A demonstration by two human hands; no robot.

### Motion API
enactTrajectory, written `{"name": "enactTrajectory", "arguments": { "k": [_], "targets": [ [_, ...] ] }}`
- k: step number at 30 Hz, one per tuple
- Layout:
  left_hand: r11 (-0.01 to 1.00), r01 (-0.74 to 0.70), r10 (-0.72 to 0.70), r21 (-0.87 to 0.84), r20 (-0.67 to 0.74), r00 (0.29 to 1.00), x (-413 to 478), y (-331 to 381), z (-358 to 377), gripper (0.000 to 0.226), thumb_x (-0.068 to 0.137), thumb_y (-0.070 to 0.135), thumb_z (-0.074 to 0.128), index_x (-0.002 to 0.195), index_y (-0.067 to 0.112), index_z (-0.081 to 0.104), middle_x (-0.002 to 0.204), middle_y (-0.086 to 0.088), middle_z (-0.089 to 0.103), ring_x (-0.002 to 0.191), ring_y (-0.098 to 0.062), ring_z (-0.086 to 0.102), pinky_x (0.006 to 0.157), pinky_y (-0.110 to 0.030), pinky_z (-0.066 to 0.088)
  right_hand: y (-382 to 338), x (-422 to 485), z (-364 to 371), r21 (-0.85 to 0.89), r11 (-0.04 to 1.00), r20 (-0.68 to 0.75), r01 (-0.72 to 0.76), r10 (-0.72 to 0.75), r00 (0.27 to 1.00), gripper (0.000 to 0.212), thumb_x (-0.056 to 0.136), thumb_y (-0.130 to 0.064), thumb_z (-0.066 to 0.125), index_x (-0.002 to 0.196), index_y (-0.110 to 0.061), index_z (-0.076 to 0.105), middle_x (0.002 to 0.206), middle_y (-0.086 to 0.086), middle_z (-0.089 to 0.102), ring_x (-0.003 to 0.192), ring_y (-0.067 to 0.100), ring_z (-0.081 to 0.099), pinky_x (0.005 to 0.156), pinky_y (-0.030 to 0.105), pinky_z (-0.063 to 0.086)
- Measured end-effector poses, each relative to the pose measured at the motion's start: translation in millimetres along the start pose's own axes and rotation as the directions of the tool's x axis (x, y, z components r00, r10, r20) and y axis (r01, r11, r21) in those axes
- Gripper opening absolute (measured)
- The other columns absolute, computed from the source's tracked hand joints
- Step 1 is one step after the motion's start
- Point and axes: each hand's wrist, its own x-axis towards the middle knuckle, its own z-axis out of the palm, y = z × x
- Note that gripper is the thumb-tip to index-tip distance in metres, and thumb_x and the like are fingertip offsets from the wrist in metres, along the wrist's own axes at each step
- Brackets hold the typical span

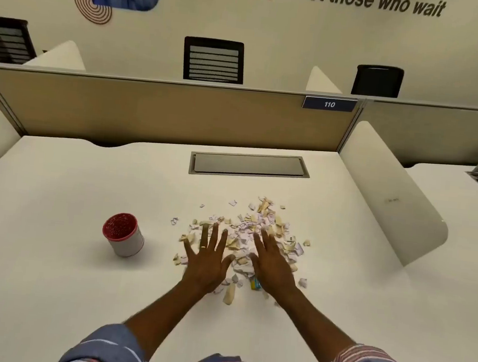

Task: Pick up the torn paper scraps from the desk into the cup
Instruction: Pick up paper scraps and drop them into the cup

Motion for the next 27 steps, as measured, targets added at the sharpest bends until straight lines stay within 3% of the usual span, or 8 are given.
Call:
{"name": "enactTrajectory", "arguments": {
  "k": [4,8,13,16,19,22,24,27],
  "targets": [
    [0.996,0.091,-0.091,0.009,0.107,0.990,-21.6,-5.8,21.3,0.075,0.093,0.069,0.021,0.153,0.037,-0.010,0.160,-0.005,-0.027,0.146,-0.035,-0.027,0.108,-0.075,0.008,3.4,-9.1,16.7,-0.029,1.000,0.161,0.012,-0.007,0.987,0.057,0.107,-0.028,0.037,0.158,-0.026,0.011,0.167,0.003,0.006,0.154,0.027,0.011,0.118,0.038,0.033],
    [0.986,0.155,-0.141,-0.062,0.188,0.972,-29.7,-3.2,30.8,0.079,0.089,0.072,0.034,0.153,0.042,-0.001,0.161,-0.004,-0.025,0.148,-0.036,-0.023,0.111,-0.069,0.014,0.0,-5.6,24.7,-0.102,0.992,0.218,0.080,-0.056,0.974,0.061,0.106,-0.020,0.040,0.158,-0.029,0.011,0.167,0.003,0.005,0.153,0.030,0.012,0.118,0.040,0.033],
    [0.974,0.123,-0.072,-0.188,0.261,0.963,-30.4,6.1,28.8,0.075,0.094,0.058,0.047,0.155,0.039,0.007,0.164,-0.006,-0.017,0.152,-0.033,-0.009,0.118,-0.046,0.025,-9.4,0.0,29.7,-0.115,0.983,0.256,0.144,-0.111,0.960,0.067,0.100,-0.007,0.045,0.157,-0.031,0.017,0.167,0.005,0.006,0.152,0.032,0.016,0.111,0.044,0.042],
    [0.945,0.129,-0.045,-0.301,0.270,0.962,-30.2,6.7,28.6,0.069,0.096,0.044,0.053,0.154,0.042,0.014,0.165,-0.003,-0.011,0.153,-0.027,-0.005,0.116,-0.045,0.030,-13.0,1.7,32.9,-0.114,0.976,0.252,0.183,-0.150,0.956,0.072,0.095,0.001,0.048,0.156,-0.028,0.023,0.167,0.006,0.010,0.151,0.030,0.019,0.108,0.043,0.045],
    [0.896,0.133,-0.033,-0.423,0.235,0.971,-31.5,4.1,33.0,0.057,0.097,0.034,0.053,0.150,0.030,0.034,0.164,-0.002,0.010,0.151,-0.021,0.015,0.115,-0.037,0.031,-12.6,2.9,35.2,-0.110,0.972,0.234,0.209,-0.179,0.956,0.066,0.094,0.000,0.051,0.153,-0.022,0.032,0.165,0.005,0.019,0.147,0.026,0.026,0.103,0.041,0.047],
    [0.874,0.113,-0.052,-0.472,0.140,0.989,-31.0,6.0,34.1,0.047,0.093,0.035,0.059,0.137,0.018,0.051,0.137,-0.004,0.052,0.112,-0.019,0.060,0.089,-0.024,0.046,-12.4,5.0,35.4,-0.103,0.973,0.195,0.206,-0.183,0.963,0.057,0.092,0.002,0.053,0.145,-0.018,0.044,0.159,0.004,0.031,0.138,0.026,0.039,0.099,0.036,0.047],
    [0.901,0.084,-0.050,-0.426,0.092,0.995,-27.0,6.3,31.9,0.033,0.093,0.035,0.059,0.121,0.018,0.061,0.114,-0.003,0.060,0.089,-0.014,0.063,0.078,-0.024,0.052,-12.2,6.4,34.6,-0.107,0.971,0.158,0.214,-0.196,0.968,0.050,0.090,0.003,0.054,0.137,-0.015,0.052,0.150,0.005,0.043,0.128,0.027,0.048,0.092,0.035,0.049],
    [0.918,0.029,0.006,-0.396,0.087,0.996,-24.9,3.1,35.1,0.026,0.094,0.035,0.059,0.112,0.018,0.066,0.109,-0.002,0.061,0.094,-0.016,0.063,0.083,-0.030,0.054,-11.2,8.4,32.5,-0.086,0.973,0.112,0.215,-0.205,0.972,0.039,0.088,0.001,0.056,0.125,-0.014,0.061,0.131,0.005,0.057,0.116,0.026,0.056,0.084,0.035,0.051]
  ]
}}
